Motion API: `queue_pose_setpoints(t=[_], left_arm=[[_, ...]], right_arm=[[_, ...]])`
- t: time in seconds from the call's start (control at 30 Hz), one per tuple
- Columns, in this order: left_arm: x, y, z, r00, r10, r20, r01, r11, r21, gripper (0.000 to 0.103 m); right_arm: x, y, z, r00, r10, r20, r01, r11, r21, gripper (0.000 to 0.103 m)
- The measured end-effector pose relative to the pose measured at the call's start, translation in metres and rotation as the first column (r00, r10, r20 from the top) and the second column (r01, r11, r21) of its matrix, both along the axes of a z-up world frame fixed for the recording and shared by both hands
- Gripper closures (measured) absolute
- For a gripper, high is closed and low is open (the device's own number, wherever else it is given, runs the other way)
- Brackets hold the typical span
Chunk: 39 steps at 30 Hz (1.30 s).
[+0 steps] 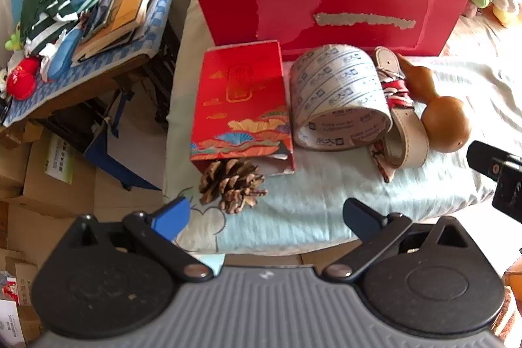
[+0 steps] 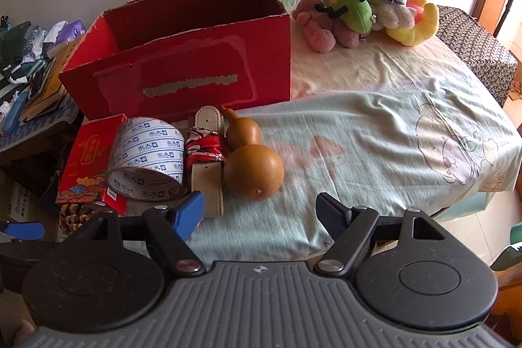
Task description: Organize objects
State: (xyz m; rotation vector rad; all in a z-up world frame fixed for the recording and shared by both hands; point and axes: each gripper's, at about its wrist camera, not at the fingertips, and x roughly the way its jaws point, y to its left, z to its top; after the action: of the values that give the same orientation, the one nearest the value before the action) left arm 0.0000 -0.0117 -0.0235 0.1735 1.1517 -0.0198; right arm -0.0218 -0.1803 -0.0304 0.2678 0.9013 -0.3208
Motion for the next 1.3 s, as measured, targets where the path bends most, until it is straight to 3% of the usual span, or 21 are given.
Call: queue_pose_setpoints(t=[1.03,1.3], left_arm=[[0.0079,-0.001,0.0001,0.999,-0.034,-0.006,0.034,0.999,0.001,0.003],[0.0067,0.0007,0.0043,0.998,-0.064,0.018,0.065,0.998,-0.028,0.004]], right_arm=[[0.0034,-0.0034,-0.0025,1.0,-0.018,0.005,0.017,0.998,0.053,0.025],[0.0011,-0.0091,0.0001,0.998,-0.014,0.054,0.01,0.996,0.084,0.028]])
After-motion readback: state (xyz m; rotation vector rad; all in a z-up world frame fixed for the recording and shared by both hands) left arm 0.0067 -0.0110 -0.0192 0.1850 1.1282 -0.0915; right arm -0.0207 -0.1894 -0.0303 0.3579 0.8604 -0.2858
